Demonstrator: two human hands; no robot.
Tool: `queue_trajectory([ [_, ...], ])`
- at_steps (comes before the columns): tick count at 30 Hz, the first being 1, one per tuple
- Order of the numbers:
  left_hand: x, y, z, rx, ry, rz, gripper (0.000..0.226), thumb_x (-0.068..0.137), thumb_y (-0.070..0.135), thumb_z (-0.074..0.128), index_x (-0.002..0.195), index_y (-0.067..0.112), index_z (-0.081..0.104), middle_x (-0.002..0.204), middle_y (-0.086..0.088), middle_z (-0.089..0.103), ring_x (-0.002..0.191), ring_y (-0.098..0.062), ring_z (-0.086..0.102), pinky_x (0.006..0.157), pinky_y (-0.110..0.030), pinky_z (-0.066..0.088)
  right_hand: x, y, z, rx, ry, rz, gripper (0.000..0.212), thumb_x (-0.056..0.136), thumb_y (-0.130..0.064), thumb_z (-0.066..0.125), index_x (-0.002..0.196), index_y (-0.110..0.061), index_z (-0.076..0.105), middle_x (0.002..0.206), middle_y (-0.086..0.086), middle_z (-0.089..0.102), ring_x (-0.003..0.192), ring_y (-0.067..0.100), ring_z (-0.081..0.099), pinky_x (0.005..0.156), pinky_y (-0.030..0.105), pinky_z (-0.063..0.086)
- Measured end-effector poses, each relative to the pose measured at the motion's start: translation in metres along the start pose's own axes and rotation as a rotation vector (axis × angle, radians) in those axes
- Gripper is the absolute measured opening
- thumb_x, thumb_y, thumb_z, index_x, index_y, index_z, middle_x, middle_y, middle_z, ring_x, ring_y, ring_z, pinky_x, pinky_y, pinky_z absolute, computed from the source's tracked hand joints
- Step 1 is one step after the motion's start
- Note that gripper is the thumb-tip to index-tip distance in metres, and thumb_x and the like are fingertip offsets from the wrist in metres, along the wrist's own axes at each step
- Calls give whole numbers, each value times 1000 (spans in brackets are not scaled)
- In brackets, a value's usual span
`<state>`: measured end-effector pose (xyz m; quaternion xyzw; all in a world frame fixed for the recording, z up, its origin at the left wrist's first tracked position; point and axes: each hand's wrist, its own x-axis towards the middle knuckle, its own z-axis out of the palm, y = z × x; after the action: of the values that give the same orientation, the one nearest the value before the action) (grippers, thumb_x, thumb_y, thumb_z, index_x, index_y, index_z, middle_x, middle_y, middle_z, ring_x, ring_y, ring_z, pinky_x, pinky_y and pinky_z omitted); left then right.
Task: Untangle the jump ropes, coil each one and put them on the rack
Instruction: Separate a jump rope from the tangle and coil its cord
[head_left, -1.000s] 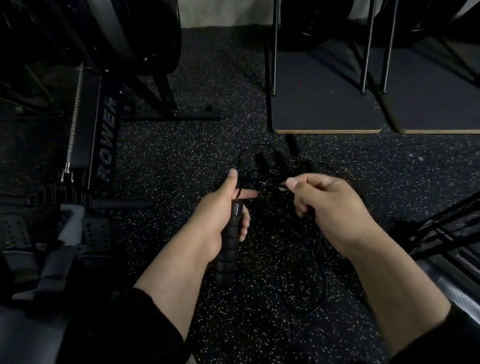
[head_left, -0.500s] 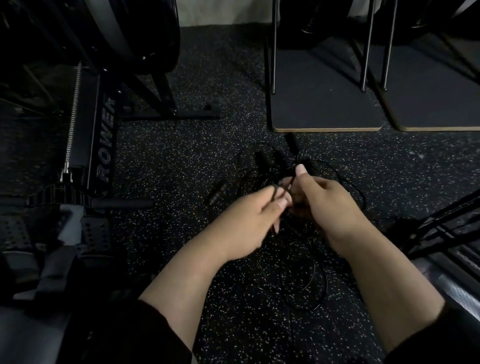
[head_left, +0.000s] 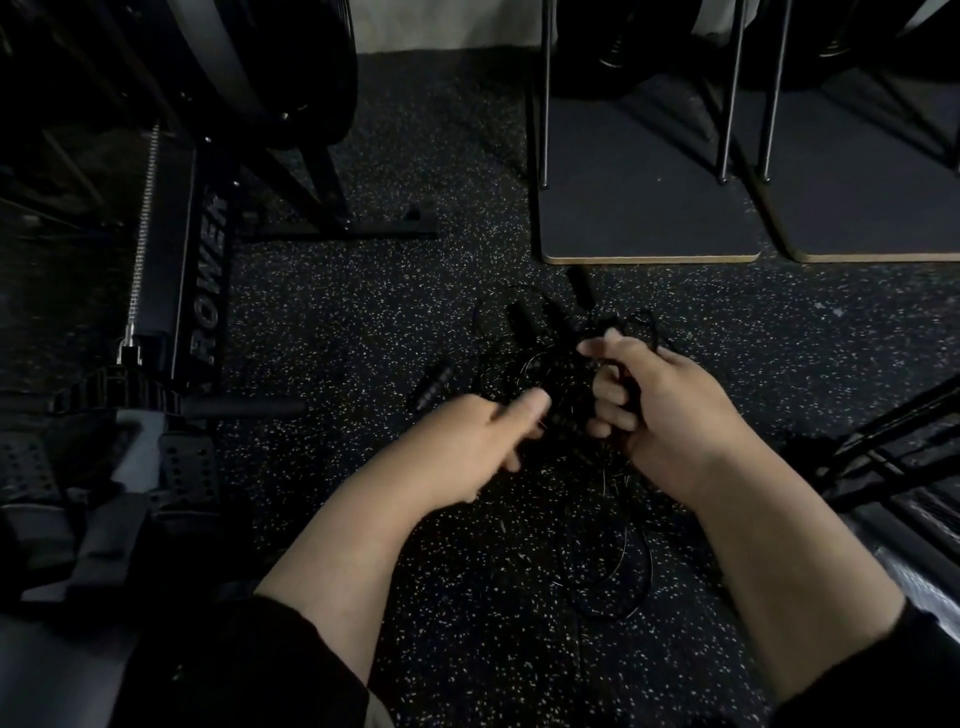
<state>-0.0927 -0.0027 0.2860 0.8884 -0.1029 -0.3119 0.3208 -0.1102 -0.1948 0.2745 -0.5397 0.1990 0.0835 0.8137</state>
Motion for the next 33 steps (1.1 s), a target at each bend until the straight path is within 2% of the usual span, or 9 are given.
queue_trajectory([
  [2, 4, -3, -3, 46, 65, -52, 51, 103, 62, 35, 89, 29, 72, 59, 14, 69, 40, -1, 52, 54, -26, 42, -4, -3, 5, -9, -21, -56, 34, 109, -34, 48, 101, -6, 65, 59, -1, 39, 49, 13, 37, 53, 30, 45],
  [3, 4, -5, -2, 61, 50, -62, 47, 105, 58, 38, 86, 28, 70, 55, 12, 68, 37, -2, 50, 52, -25, 42, -5, -4, 6, -15, -17, -77, 31, 108, -32, 50, 102, -6, 66, 59, -1, 40, 50, 14, 39, 55, 31, 48],
  [8, 6, -10, -1, -136, 69, -55, 27, 105, 45, 49, 105, 28, 71, 62, -1, 71, 49, -15, 54, 49, -26, 41, -7, -7, 5, -46, -41, -85, 24, 107, -17, 50, 123, -8, 66, 55, 2, 40, 50, 18, 40, 56, 34, 53],
  [14, 4, 4, -3, -597, 165, -40, 45, 104, 58, 42, 107, 25, 73, 62, -6, 67, 51, -19, 53, 52, -30, 43, -8, -4, 2, -167, -109, -64, 49, 108, -40, 43, 98, -3, 74, 56, 1, 36, 50, 16, 38, 62, 32, 57],
  [17, 6, 10, -1, -759, 118, -70, 49, 102, 61, 44, 108, 23, 73, 62, -6, 63, 48, -17, 52, 50, -27, 43, -9, 1, 3, -245, -199, -74, 41, 107, -31, 49, 91, -2, 73, 50, 2, 35, 47, 15, 37, 63, 31, 57],
  [25, 14, 8, 7, -909, 46, -52, 17, 97, 32, 69, 102, 15, 71, 73, -10, 58, 50, -16, 49, 52, -27, 42, -12, 7, 0, -354, -362, -18, 35, 97, -34, 59, 82, -6, 74, 60, 10, 59, 62, 22, 56, 72, 27, 54],
  [27, 15, 7, 8, -970, 59, -55, 7, 97, 23, 68, 97, 17, 65, 64, -4, 56, 49, -16, 49, 53, -28, 42, -9, 9, -1, -334, -239, 20, 35, 102, -34, 58, 87, -8, 75, 74, 12, 68, 72, 23, 64, 73, 28, 55],
  [30, 14, 6, 8, -964, 88, -25, 5, 98, 20, 67, 95, 18, 63, 59, -1, 55, 50, -16, 49, 54, -29, 42, 2, 11, -9, -284, 166, 31, 19, 101, -30, 65, 106, -13, 73, 99, 11, 74, 84, 23, 71, 75, 36, 62],
  [33, 12, 6, 7, -930, 82, 17, 7, 99, 23, 66, 94, 20, 62, 60, -2, 55, 51, -16, 49, 54, -30, 43, 7, 9, -18, -575, 364, -20, 51, 96, -34, 72, 142, -26, 51, 116, 2, 63, 91, 15, 66, 73, 30, 57],
])
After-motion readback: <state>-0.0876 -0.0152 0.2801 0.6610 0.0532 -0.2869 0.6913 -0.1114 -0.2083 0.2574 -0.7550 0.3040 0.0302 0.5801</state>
